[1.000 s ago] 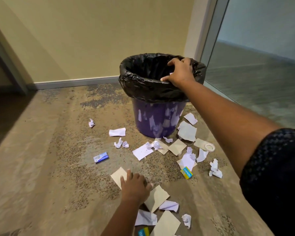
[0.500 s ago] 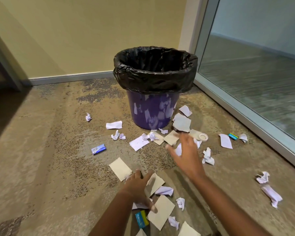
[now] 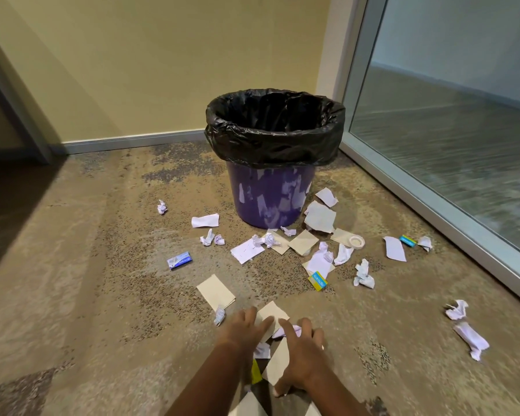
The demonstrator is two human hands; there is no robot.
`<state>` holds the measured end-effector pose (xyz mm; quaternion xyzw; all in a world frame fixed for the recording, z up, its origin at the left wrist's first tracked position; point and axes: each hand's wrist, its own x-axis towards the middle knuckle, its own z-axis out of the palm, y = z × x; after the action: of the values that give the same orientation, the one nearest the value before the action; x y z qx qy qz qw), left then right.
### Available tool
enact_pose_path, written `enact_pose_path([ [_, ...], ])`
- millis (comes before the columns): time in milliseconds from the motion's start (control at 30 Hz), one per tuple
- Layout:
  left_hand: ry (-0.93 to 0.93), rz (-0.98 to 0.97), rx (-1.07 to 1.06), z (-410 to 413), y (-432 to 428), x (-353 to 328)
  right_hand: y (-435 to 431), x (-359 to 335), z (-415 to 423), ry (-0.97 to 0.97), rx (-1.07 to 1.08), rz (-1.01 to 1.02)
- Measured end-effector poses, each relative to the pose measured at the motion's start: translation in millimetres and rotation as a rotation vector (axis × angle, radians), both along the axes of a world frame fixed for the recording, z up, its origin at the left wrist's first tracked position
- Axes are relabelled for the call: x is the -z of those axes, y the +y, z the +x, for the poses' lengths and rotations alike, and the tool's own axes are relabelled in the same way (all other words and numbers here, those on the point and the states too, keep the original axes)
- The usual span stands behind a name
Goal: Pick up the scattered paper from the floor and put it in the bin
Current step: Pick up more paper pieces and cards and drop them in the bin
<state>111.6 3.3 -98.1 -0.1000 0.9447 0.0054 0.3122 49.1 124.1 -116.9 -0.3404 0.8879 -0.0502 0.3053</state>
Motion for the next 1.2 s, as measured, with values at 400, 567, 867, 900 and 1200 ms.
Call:
enact_pose_path([
  [400, 0.168, 0.15, -0.164, 5.7, 4.6, 11.2, 4.2, 26.0, -28.8, -0.228, 0.177, -0.332],
  [567, 0.197, 0.161, -0.209, 4.1, 7.1, 11.7, 12.1, 15.7, -26.0, -0.421, 0.412, -0.488],
  [867, 0.269, 0.304, -0.374, -1.3, 8.0, 14.1, 14.2, -4.8, -45.2, -0.412, 0.649, -0.612],
  [900, 0.316, 0.315, -0.41, -1.8, 5.9, 15.1, 13.4, -11.6, -50.9, -0.391, 0.657, -0.635],
  [1200, 0.954, 0.631, -0.731, -42.9, -11.4, -60.9, 10.4, -57.3, -92.0, -0.274, 0.73, -0.875],
])
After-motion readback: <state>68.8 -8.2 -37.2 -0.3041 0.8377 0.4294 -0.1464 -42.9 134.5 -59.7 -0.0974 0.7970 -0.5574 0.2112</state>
